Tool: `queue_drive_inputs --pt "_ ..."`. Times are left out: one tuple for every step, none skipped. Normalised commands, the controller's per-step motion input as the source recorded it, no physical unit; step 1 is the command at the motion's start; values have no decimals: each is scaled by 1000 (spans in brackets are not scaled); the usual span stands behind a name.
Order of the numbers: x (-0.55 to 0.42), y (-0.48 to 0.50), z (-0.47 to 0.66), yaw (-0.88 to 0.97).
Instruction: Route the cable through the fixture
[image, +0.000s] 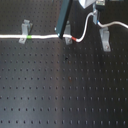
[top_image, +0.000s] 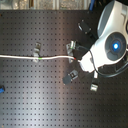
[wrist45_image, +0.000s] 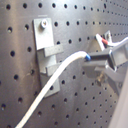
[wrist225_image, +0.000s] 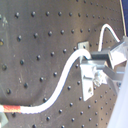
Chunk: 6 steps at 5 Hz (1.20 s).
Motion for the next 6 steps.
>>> queue_drive_inputs --pt "21 14 -428 0" --pt "81 88 -486 317" --pt "48 106 -358 686" --pt "1 1 -58 860" --pt "-18 -7 0 903" --pt "-174 -70 -3 303"
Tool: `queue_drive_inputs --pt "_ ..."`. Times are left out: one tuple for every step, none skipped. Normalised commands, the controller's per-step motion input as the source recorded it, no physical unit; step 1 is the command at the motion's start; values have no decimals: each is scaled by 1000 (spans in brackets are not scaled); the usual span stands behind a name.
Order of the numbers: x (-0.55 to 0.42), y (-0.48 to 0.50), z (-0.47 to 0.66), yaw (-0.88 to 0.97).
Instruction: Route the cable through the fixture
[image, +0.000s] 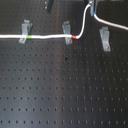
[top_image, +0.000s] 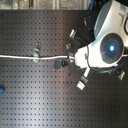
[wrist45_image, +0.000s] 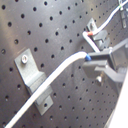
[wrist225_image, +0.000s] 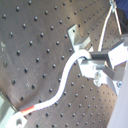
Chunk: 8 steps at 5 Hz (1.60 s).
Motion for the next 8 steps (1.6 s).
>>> queue_drive_inputs --pt "-187 -149 -3 0" --pt "3 -274 -3 0" --pt "39 -311 -3 49" --pt "1 -279 -3 149" --pt "-110 -118 -1 406" --pt "-204 1 1 586" --pt "-146 2 1 480" --pt "-57 6 74 469"
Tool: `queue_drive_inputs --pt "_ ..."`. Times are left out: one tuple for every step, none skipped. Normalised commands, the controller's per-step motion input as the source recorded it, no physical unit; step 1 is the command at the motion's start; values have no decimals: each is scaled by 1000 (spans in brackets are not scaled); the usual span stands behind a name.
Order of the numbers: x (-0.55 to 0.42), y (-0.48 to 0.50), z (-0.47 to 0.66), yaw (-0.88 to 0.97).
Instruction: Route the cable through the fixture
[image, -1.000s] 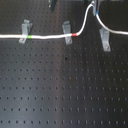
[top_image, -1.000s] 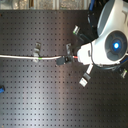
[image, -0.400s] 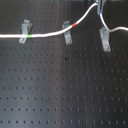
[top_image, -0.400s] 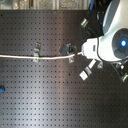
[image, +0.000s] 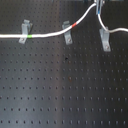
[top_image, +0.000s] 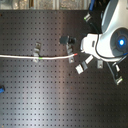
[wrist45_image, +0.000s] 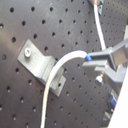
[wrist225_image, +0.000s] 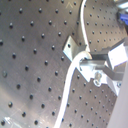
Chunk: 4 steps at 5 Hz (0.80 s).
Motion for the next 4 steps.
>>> queue_drive_inputs --pt "-1 -13 131 697" --pt "-51 -168 120 203" --pt "-57 -107 332 0" --pt "0 0 15 0"
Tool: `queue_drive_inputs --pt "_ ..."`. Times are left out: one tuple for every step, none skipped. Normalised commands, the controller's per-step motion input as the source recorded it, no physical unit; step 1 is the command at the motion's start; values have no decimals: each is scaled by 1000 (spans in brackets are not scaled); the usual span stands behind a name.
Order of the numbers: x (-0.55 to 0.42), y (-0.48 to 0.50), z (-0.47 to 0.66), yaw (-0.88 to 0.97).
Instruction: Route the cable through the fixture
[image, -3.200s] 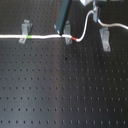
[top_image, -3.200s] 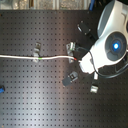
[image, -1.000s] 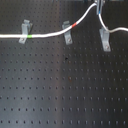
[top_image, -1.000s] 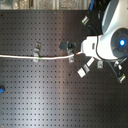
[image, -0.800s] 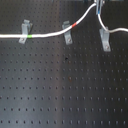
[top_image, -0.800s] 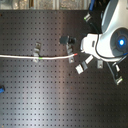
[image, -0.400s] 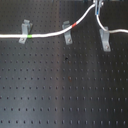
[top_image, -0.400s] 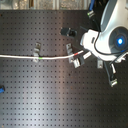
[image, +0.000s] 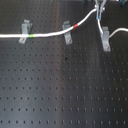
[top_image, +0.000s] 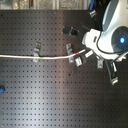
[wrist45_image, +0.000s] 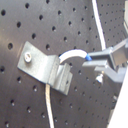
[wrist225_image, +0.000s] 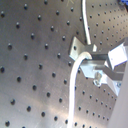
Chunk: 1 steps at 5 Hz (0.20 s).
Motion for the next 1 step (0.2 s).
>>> queue_drive_inputs --pt "29 65 516 29"
